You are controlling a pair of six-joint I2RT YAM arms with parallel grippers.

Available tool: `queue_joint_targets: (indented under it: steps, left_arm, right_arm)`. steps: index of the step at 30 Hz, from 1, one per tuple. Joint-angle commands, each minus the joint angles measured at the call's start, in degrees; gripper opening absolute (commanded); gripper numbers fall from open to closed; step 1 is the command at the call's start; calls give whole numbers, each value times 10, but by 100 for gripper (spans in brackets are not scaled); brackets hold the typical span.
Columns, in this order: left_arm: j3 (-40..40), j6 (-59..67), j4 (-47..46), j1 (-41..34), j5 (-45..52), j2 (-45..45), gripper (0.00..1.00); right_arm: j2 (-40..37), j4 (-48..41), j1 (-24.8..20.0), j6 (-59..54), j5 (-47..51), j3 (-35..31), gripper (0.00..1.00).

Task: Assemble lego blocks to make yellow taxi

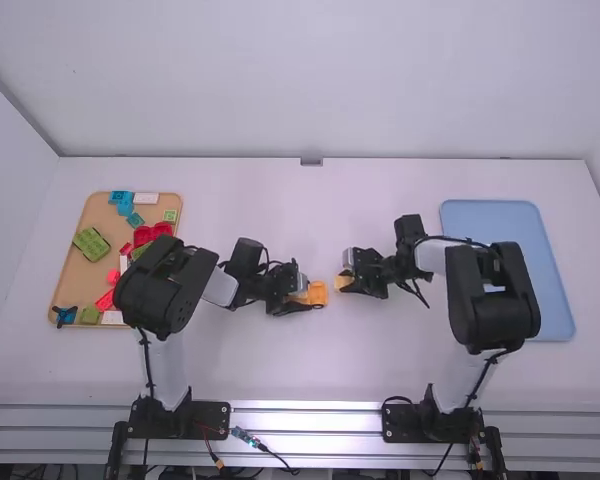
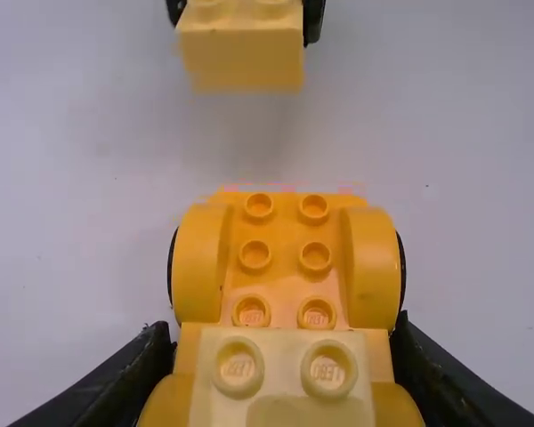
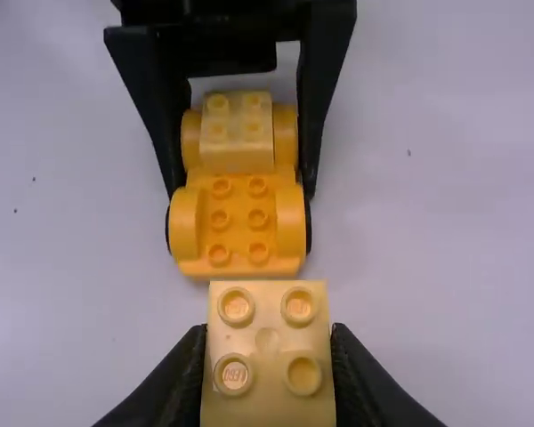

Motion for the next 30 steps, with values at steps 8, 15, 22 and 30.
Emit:
queue_joint_targets:
  steps: [8,15,22,30]
  left_arm:
    - [4,9,-2,5,-7,4,38]
    - [4,9,0,7,-7,4,38]
    - [4,9,0,4,-7,4,37]
    - [4,5,-1,4,-34,4,37]
  right_arm:
    - [-12,53,66,86,20,4,18]
    - [-12,83,94,152,47,4,13]
    - [-12,107,118,171,65,-3,10]
    - [-43,169,119,200,67,-47,7]
